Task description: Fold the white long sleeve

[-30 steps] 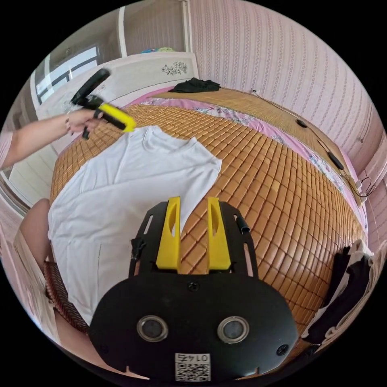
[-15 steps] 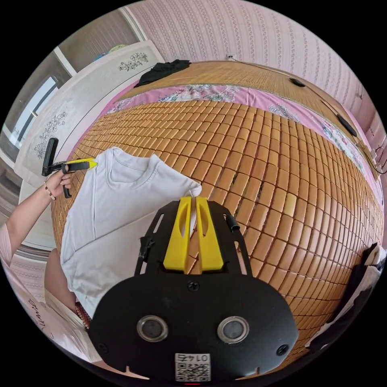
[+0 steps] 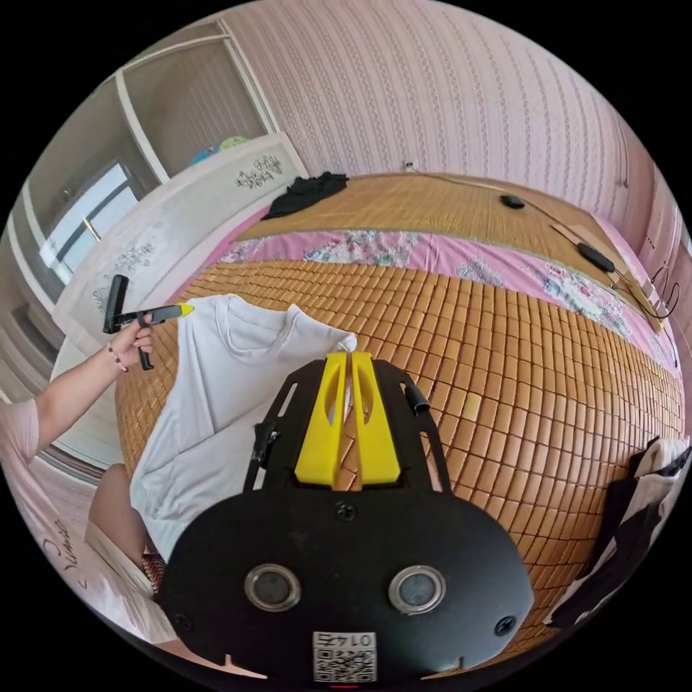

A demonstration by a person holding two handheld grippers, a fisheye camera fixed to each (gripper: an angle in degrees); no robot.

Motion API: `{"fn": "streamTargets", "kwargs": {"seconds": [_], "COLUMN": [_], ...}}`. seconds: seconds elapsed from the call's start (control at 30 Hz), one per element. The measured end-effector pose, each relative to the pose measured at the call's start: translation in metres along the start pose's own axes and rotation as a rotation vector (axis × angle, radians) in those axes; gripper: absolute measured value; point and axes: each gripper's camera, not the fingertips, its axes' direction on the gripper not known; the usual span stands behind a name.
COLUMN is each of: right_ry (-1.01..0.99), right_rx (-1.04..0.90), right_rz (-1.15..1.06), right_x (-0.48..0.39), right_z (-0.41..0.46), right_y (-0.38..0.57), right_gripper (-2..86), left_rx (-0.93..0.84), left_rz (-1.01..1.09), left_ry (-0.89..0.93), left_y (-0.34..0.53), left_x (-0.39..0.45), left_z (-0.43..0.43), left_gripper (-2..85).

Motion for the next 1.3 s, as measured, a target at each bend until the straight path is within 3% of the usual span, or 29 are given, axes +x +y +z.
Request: {"fn": "streamTargets", "kwargs": {"seconds": [0.13,0.27,0.43,0.6,0.73,0.93,1.17,1.3], "right_ry": [-0.083,-0.120,-0.175,-0.108,-0.049,0.078,-0.011,-0.017], "right_rx": [0.111,0.095,-0.074,-0.279,-0.283,-0.342,-0.273,-0.332], "right_rz": [-0.088,-0.126,-0.042,0.072,0.032,0.111,-0.077,-0.191], "right_x": [-0.038,-0.080,-0.133,-0.165,-0.187,-0.203,-0.269,-0.316], "right_z": [-0.071,-0.114,-0.124,-0.080,-0.079,-0.074,-0.054,-0.002], "right_y": [0.052,0.122,0.236,0.312,0.319,0.344,0.302,0.282], "right_gripper": [0.4,0.4,0.5,0.6,0.6,1.3,9.4,10.6], "left_rx": [0.012,0.018,-0.074,-0.277,-0.334,-0.317,-0.298,-0.275], "left_rz": [0.147,0.301,0.328,0.298,0.377,0.295,0.310,0.323], "left_ry": [-0.005,0.000,-0.005,-0.066,-0.165,-0.168,-0.372,-0.213], "left_y": [0.025,0.105,0.229,0.354,0.389,0.408,0.424,0.419], "left_x": [0.032,0.071,0.105,0.134,0.157,0.165,0.219,0.263], "left_z": [-0.050,-0.119,-0.164,-0.146,-0.125,-0.136,-0.159,-0.132], "left_gripper": [-0.8,-0.7,-0.5,-0.2,0.3,4.6,4.2,8.2]}}
